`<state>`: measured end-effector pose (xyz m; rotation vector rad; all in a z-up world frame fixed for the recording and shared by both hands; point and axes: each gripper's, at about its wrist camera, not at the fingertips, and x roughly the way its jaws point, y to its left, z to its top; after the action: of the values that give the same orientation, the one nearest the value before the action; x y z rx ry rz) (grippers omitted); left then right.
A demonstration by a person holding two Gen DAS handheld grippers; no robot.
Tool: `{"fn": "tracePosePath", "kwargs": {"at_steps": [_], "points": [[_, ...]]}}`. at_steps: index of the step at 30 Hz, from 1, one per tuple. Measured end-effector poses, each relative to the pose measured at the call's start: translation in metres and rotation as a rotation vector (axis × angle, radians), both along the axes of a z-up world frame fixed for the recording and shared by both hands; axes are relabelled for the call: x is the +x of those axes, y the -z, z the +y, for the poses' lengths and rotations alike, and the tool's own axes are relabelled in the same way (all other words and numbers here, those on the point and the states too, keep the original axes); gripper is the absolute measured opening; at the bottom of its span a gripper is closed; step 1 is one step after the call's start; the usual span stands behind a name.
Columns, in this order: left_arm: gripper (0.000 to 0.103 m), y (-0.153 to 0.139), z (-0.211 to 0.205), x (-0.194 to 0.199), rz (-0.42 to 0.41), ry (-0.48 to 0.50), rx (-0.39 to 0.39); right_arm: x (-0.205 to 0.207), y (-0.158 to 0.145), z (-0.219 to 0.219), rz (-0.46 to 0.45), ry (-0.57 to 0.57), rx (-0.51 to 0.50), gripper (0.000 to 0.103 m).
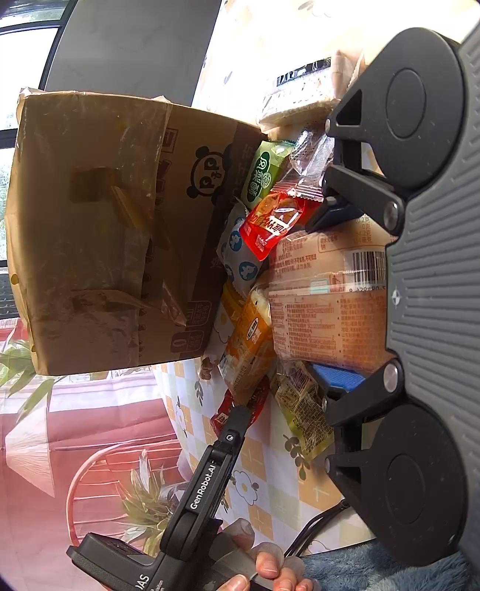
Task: Organize snacks
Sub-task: 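Close the left tool on the red snack packet while the right tool holds the brown package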
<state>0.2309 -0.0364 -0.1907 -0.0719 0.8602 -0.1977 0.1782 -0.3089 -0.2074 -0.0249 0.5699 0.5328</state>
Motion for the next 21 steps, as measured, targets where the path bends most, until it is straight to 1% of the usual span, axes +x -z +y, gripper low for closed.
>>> {"fn": "tracePosePath", "kwargs": {"at_steps": [1,2,3,4,6,9,11,14,17,18,19,20,21], "points": [[0.033,0.002,0.001,0.001,0.001,-0.003,0.0,0.0,0.0,0.0,0.0,0.0,0.001,0.074],[0.029,0.003,0.002,0.002,0.002,-0.006,-0.002,0.0,0.0,0.0,0.0,0.0,0.001,0.074],[0.019,0.003,0.003,0.002,0.002,-0.01,-0.007,0.0,0.0,0.0,0.001,0.0,0.001,0.074],[0.012,0.003,0.005,0.002,0.0,-0.011,-0.011,0.0,0.0,0.0,0.001,0.0,0.0,0.074],[0.006,-0.001,0.007,0.0,-0.019,-0.019,0.003,0.0,0.0,0.0,0.001,0.0,0.0,0.074],[0.005,-0.006,0.011,0.0,-0.036,-0.05,0.026,0.0,-0.001,0.0,0.001,0.0,0.001,0.074],[0.005,-0.008,0.017,0.001,-0.038,-0.085,0.042,0.0,-0.001,0.0,0.001,0.0,0.001,0.074],[0.005,-0.005,0.028,0.005,-0.021,-0.135,0.04,0.0,-0.001,0.0,0.002,0.0,0.001,0.074],[0.007,-0.003,0.036,0.007,-0.006,-0.169,0.004,0.0,-0.001,0.001,0.003,0.0,0.002,0.074],[0.012,-0.004,0.038,0.007,-0.007,-0.176,-0.011,0.0,-0.001,0.001,0.003,0.0,0.002,0.074],[0.02,-0.004,0.037,0.007,-0.009,-0.171,-0.02,0.0,-0.001,0.001,0.003,0.0,0.002,0.074],[0.026,-0.004,0.036,0.006,-0.013,-0.163,-0.027,0.0,-0.001,0.0,0.003,0.0,0.002,0.074],[0.038,-0.004,0.034,0.005,-0.021,-0.156,-0.027,0.0,-0.001,0.0,0.003,0.0,0.002,0.074]]}}
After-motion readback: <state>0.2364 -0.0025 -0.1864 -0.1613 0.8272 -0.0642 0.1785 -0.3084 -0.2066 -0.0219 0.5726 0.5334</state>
